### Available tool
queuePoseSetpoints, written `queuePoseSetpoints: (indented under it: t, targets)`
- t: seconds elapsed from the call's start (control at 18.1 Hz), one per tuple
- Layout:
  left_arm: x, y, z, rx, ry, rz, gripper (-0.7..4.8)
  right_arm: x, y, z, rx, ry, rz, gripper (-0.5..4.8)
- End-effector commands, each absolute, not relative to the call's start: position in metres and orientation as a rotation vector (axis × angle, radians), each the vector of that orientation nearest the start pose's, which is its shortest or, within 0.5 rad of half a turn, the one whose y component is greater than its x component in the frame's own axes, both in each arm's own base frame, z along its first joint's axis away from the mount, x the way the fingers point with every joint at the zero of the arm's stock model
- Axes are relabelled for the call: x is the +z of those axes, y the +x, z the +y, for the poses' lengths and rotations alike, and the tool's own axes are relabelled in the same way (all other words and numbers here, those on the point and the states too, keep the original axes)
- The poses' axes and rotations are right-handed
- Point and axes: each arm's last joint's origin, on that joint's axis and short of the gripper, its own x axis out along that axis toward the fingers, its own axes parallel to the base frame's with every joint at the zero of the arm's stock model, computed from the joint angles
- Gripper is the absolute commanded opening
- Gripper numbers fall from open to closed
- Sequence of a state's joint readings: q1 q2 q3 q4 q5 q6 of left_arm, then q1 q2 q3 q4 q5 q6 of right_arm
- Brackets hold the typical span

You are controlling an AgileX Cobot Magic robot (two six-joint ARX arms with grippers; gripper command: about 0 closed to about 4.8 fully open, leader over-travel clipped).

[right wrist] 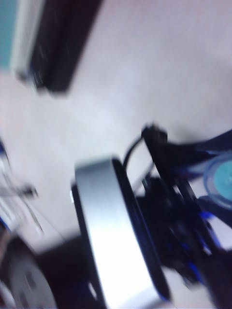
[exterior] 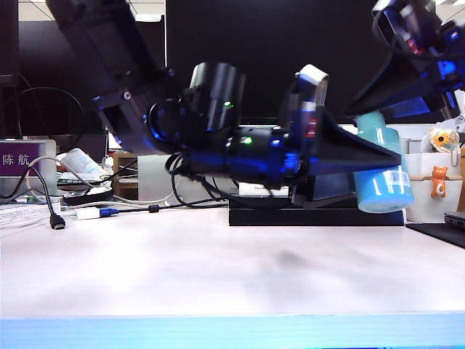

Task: Pick up the sprayer with the left hand and remove the lid with the right hand then place it on the table.

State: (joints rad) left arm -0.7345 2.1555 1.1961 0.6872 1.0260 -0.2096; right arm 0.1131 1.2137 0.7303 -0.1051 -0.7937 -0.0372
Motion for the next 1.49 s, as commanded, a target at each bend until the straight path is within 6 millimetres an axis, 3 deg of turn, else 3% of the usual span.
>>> queuePoseSetpoints:
  t: [0.06, 0.28, 0.66, 0.83, 1.0, 1.11, 1.27, 1.38, 1.49]
  targets:
    - [0.131, 0.301, -0.317, -1.614, -0.168, 0.497, 1.66, 0.257, 0.249, 0.048, 0.838, 0.187, 0.433, -0.01]
    - [0.129, 0.284, -0.330, -1.697, -0.125, 0.501, 1.60, 0.263, 0.252, 0.048, 0.828, 0.175, 0.369, -0.01]
    - [0.129, 0.284, -0.317, -2.037, -0.183, 0.542, 1.60, 0.271, 0.252, 0.050, 0.937, 0.162, 0.286, -0.01]
    - [0.127, 0.283, -0.316, -2.070, -0.200, 0.580, 1.62, 0.273, 0.252, 0.050, 0.971, 0.166, 0.266, -0.01]
    - [0.127, 0.300, -0.306, -1.879, -0.171, 0.543, 1.70, 0.271, 0.253, 0.049, 0.911, 0.167, 0.281, -0.01]
    - [0.123, 0.324, -0.282, -1.675, -0.154, 0.551, 1.75, 0.270, 0.255, 0.046, 0.788, 0.159, 0.290, -0.01]
    - [0.133, 0.348, -0.242, -1.462, -0.076, 0.512, 1.80, 0.267, 0.257, 0.044, 0.672, 0.152, 0.320, -0.01]
    - [0.150, 0.346, -0.217, -1.383, 0.060, 0.405, 1.83, 0.258, 0.256, 0.048, 0.586, 0.131, 0.357, -0.01]
    - [0.156, 0.333, -0.208, -1.298, 0.180, 0.346, 1.83, 0.246, 0.258, 0.056, 0.539, 0.108, 0.392, -0.01]
